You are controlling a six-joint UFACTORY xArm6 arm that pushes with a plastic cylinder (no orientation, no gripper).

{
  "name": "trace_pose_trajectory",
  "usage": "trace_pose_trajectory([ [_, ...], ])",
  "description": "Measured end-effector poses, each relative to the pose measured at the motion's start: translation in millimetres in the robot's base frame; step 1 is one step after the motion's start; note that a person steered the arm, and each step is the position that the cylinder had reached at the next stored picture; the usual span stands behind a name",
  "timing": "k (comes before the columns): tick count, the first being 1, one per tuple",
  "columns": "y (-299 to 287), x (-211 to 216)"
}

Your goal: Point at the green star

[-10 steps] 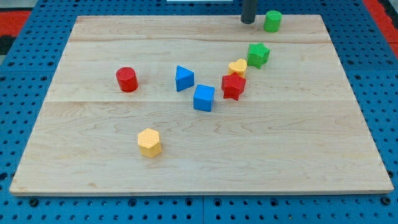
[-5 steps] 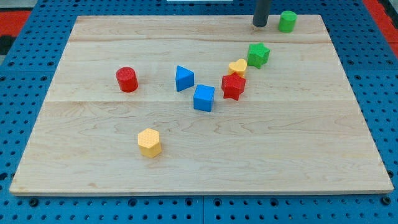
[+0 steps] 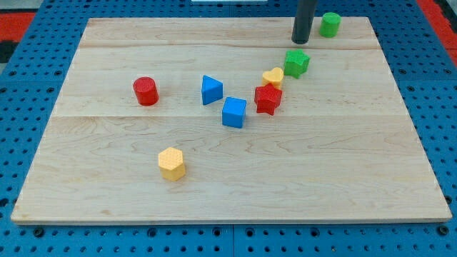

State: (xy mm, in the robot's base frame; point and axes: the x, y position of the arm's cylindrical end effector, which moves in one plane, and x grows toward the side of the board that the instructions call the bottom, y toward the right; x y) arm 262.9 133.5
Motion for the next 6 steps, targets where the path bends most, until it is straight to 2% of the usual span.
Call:
trace_pose_trajectory([
  [6, 10.4, 13.2],
])
